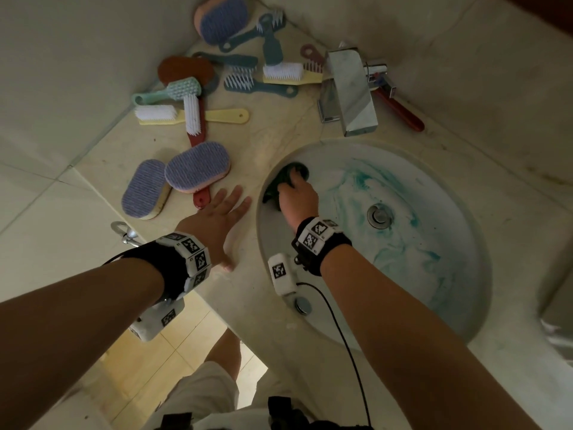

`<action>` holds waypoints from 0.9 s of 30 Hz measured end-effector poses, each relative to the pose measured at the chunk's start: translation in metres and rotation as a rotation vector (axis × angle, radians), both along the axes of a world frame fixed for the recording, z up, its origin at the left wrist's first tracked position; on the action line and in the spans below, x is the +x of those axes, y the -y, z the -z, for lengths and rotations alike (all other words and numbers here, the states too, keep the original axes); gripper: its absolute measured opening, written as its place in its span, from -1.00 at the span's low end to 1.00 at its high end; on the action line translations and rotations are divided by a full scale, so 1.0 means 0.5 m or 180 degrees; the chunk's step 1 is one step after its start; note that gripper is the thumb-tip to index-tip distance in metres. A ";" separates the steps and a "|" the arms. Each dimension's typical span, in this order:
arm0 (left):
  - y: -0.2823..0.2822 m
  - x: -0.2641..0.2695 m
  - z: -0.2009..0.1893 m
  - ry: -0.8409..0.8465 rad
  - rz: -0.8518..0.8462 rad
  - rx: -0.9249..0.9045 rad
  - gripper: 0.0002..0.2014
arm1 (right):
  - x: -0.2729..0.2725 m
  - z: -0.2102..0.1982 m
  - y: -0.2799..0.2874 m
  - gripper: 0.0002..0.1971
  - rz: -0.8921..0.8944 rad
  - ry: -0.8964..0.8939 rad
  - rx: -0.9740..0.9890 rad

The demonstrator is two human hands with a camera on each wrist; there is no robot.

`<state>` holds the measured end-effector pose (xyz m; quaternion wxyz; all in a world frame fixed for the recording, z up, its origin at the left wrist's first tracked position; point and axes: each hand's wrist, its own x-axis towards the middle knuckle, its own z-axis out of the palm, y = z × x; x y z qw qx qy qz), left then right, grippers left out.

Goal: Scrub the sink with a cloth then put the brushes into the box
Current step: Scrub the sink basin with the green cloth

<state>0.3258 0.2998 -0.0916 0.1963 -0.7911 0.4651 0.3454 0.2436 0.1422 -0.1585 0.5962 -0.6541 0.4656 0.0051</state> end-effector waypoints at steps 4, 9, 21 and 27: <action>0.003 0.000 0.001 -0.0005 -0.0004 -0.0010 0.37 | -0.006 -0.008 -0.008 -0.32 -0.0252 0.0225 0.0382; 0.003 -0.001 0.000 -0.0006 0.0006 -0.0035 0.38 | 0.007 0.000 0.012 -0.34 0.0251 0.0335 0.0472; -0.001 0.002 0.005 -0.0049 0.0039 -0.0087 0.39 | 0.002 0.002 0.010 -0.27 0.0129 0.0333 0.0608; -0.005 0.007 0.007 -0.0061 0.0016 -0.0105 0.40 | 0.015 0.018 0.019 -0.10 0.0502 0.0271 0.0964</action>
